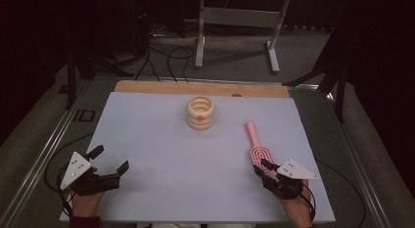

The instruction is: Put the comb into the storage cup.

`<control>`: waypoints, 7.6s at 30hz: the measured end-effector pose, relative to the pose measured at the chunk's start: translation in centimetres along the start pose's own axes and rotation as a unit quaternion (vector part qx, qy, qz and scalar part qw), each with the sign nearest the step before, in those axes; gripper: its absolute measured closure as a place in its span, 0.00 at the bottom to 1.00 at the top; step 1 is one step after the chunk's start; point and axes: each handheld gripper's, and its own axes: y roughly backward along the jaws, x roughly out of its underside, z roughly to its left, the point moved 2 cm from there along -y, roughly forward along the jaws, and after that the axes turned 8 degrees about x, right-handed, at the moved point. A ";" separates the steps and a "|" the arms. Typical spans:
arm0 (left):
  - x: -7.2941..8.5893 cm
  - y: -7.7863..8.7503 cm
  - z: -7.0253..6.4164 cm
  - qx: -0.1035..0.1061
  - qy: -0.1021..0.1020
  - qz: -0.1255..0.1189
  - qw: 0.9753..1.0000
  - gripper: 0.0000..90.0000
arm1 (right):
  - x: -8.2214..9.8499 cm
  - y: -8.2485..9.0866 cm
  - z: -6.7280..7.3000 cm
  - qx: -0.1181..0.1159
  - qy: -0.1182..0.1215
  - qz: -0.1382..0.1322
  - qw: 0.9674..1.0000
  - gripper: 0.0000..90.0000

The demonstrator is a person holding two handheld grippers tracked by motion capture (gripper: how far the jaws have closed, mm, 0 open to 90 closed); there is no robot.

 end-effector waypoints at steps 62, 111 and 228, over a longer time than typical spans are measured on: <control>0.2 -0.2 -0.2 0.003 0.000 0.006 1.000 0.00 | 3.1 -2.4 -0.4 0.042 0.038 0.108 0.993 1.00; 0.4 -0.1 -0.2 0.001 0.004 0.006 1.000 0.00 | -1.6 -13.7 -9.2 0.166 -0.007 0.210 0.963 1.00; 0.8 0.0 -0.1 -0.017 0.007 0.012 1.000 0.00 | -4.1 1.4 -2.8 0.018 -0.013 0.000 1.000 0.09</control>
